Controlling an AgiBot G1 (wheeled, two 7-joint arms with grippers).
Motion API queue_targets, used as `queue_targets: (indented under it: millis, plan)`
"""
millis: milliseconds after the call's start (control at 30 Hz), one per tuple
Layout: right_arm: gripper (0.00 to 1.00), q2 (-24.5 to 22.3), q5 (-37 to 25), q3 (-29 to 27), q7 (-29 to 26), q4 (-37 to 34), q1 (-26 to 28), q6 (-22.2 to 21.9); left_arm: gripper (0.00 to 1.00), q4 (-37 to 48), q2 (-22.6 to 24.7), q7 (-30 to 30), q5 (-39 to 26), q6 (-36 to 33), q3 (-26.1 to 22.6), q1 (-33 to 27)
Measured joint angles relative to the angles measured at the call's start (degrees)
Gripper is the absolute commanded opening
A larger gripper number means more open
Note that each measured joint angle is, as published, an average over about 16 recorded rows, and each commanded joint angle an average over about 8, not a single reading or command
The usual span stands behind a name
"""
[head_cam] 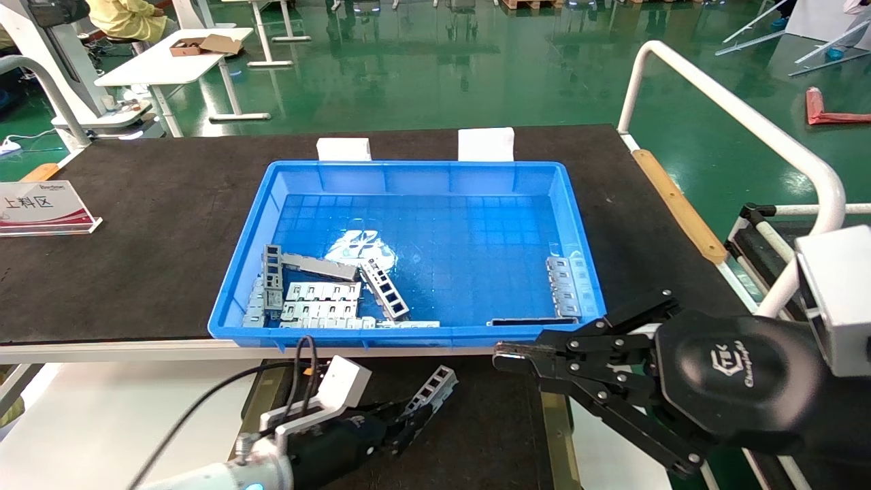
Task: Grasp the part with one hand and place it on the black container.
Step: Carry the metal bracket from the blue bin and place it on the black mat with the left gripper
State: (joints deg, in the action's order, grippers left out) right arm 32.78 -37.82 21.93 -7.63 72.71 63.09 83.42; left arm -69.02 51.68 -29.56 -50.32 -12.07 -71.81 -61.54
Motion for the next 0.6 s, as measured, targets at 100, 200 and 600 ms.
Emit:
queue_targets:
  millis: [100,200,600]
  plan:
    - [0.0,0.0,0.0,0.0,0.0,0.0,0.0,0.0,0.0,1.7,2.5,-2.7,0.6,4.4,-2.2,0.1]
    - [0.0,0.0,0.0,0.0,0.0,0.0,0.0,0.0,0.0,3.3,4.7,-5.1,1.7,8.4,-4.5,0.0]
    - [0.0,0.0,0.0,0.0,0.0,0.0,0.0,0.0,0.0,7.7,11.8,-9.8,10.4,21.4,-14.5,-1.8]
